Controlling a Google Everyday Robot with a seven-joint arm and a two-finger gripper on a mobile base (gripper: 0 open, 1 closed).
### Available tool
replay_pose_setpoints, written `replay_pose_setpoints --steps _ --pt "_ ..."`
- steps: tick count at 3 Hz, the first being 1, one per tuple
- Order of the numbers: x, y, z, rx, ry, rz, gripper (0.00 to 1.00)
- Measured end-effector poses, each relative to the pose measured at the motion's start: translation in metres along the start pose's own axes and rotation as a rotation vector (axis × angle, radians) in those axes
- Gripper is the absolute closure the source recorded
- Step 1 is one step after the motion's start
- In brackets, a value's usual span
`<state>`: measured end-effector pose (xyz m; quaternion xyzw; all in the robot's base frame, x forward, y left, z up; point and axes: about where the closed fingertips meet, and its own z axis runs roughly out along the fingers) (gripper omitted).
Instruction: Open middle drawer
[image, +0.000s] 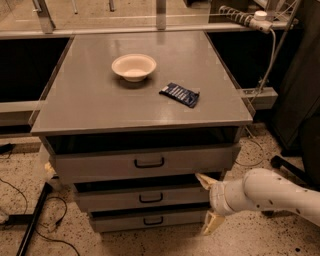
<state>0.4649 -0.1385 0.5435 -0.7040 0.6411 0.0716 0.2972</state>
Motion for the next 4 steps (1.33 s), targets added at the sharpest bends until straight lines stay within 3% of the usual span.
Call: replay_pose_setpoints --steps 2,4 --pt "0.033 0.0 0.046 -0.051 0.003 0.015 0.0" --pt "0.055 -0.022 0.079 -0.045 0.025 0.026 0.0"
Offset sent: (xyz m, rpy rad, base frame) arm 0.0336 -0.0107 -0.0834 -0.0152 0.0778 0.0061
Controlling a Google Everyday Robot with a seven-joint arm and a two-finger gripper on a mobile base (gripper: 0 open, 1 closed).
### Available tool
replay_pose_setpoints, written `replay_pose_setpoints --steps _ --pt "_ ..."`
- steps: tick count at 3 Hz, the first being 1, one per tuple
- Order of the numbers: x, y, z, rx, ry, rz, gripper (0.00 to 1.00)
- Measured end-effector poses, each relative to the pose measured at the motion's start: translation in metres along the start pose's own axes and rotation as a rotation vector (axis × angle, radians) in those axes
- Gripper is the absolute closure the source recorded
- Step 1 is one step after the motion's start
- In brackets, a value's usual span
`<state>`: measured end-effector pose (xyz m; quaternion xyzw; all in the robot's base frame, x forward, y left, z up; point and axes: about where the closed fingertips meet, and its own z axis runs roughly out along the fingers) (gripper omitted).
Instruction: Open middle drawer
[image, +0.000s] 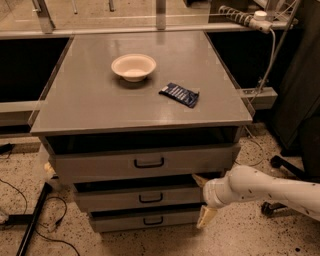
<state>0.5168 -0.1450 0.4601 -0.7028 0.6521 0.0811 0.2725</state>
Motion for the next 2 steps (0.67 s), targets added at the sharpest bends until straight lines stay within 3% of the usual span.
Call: replay_pose_setpoints --steps 2 --pt "0.008 -0.032 0.042 -0.011 -0.02 0.008 0.0"
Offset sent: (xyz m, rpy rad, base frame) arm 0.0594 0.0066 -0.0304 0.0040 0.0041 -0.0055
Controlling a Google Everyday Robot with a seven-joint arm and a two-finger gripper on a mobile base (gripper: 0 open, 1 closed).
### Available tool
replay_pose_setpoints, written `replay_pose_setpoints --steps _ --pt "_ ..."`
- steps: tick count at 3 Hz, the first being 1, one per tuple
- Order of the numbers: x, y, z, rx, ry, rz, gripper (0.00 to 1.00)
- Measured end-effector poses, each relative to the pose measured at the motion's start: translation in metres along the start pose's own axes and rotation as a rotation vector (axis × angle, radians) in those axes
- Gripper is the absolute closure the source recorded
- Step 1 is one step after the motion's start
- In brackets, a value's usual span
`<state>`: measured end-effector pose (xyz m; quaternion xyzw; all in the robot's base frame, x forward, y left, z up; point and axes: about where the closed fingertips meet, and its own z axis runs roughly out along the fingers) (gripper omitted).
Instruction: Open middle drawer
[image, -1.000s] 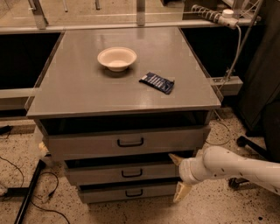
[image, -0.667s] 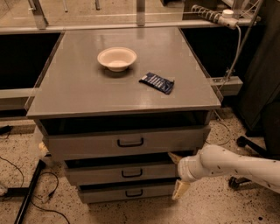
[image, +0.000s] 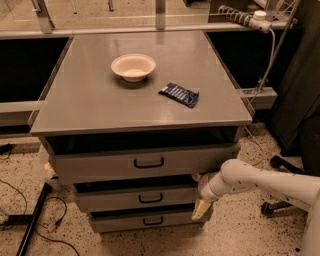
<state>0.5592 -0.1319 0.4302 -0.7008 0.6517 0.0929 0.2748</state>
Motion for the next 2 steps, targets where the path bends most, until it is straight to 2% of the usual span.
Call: replay_pose_setpoints --steps 1,2 --pt "-0.003 0.031 -0.014 0.006 0.021 0.028 0.0" --pt "0.005 0.028 0.006 -0.016 0.011 0.021 0.0"
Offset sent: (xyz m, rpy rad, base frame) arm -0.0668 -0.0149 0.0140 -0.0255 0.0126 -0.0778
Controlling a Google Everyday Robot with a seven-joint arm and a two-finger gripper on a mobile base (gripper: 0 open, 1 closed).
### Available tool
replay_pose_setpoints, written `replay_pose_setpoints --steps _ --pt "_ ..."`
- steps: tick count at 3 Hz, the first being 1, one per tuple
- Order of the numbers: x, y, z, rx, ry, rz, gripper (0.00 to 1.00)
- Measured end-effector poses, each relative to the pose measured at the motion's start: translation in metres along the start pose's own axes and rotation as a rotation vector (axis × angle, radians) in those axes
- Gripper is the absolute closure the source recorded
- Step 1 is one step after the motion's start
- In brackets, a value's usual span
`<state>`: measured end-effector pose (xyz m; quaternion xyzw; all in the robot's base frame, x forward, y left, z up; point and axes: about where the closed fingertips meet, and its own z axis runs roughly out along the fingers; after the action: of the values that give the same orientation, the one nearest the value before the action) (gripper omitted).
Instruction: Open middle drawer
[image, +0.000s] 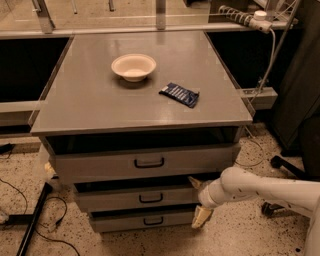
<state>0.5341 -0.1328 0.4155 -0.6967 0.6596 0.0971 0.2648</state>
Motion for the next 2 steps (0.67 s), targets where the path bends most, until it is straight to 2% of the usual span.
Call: replay_pose_setpoints --steps 1,2 --pt "0.0 0.0 0.0001 0.0 0.0 0.0 0.0" --pt "-0.0002 -0.0001 0.0002 0.0 0.0 0.0 0.19"
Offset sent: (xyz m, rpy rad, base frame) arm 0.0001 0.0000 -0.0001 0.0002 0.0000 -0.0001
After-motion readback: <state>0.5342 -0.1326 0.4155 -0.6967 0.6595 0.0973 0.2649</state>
